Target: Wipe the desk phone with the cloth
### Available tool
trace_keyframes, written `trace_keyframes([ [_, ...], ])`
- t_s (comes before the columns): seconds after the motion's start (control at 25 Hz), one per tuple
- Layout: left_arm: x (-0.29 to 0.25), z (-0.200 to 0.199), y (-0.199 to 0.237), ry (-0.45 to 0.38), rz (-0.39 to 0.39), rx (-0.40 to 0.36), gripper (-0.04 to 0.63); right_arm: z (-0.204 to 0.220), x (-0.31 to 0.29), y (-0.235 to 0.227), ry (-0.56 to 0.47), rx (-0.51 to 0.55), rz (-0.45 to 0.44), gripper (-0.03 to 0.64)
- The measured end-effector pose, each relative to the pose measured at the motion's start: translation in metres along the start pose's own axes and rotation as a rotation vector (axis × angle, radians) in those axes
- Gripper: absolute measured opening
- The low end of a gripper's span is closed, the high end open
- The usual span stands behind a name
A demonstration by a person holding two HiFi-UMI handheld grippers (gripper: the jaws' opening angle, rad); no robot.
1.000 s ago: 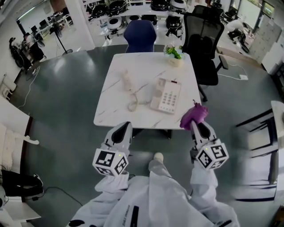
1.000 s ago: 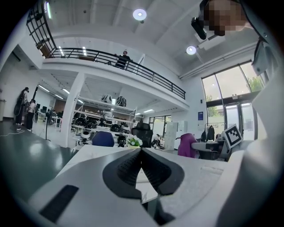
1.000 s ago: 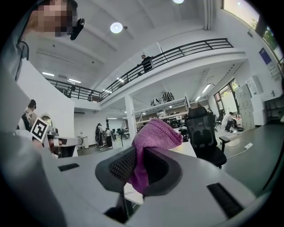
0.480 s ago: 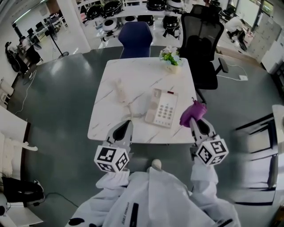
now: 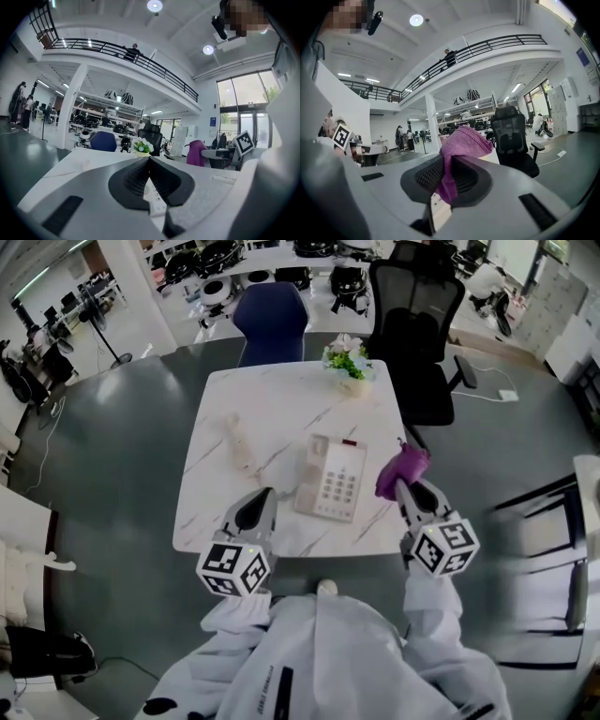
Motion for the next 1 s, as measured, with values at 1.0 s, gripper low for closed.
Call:
trace_keyframes([
  [1.0,-0.100,0.057,0.021,0.218,0.083,0.037,-0.002,0.038,-0.123,-0.080,0.291,0.204,0.105,0.031],
])
Point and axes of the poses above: the fingertips, and each gripper's own axes: x backward along the fingers, y to its left, z out of its underside, the point moved 3 cm from there along x, backward along the fingers, and after that the axes turned 9 degrees about -z, right-handed, at the moved point
